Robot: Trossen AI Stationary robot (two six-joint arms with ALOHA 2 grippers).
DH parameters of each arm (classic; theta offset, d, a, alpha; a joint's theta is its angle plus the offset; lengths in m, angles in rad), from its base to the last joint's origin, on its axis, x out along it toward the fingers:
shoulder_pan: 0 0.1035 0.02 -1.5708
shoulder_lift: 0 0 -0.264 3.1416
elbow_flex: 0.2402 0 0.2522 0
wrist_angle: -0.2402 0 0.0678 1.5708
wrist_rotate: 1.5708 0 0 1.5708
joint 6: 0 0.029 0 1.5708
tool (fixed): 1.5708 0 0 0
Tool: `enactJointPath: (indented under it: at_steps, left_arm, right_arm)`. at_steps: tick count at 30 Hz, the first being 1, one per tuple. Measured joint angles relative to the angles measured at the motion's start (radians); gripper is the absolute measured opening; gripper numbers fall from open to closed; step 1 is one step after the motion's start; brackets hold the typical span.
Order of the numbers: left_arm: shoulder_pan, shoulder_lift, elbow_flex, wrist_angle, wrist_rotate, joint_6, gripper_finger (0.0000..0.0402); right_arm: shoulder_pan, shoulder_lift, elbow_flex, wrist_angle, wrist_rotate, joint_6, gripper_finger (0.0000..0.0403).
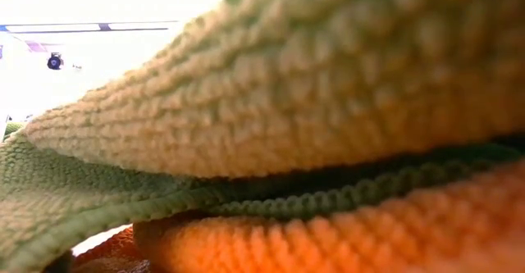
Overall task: Sort microfiber towel by color & place in baskets
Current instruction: Put the orange microfiber cloth into the left transparent bin
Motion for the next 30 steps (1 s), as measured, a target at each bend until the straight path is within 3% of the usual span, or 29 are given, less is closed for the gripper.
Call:
enactJointPath:
  at_steps: [13,22,26,30]
  left_arm:
    - [0.005,0.039,0.000,0.005,0.120,-0.075,0.0042]
    - [0.007,0.049,-0.001,0.003,0.208,-0.075,0.0144]
    - [0.008,0.050,-0.001,-0.033,0.194,-0.053,0.0189]
    - [0.016,0.045,-0.001,-0.086,0.146,-0.036,0.0206]
  right_arm:
    - [0.000,0.000,0.000,-0.001,0.000,-0.010,0.0128]
    - [0.000,0.000,0.000,-0.001,0.000,-0.010,0.0128]
    - [0.000,-0.001,0.000,-0.001,0.000,-0.010,0.0128]
    - [0.000,-0.001,0.000,-0.001,0.000,-0.010,0.0128]
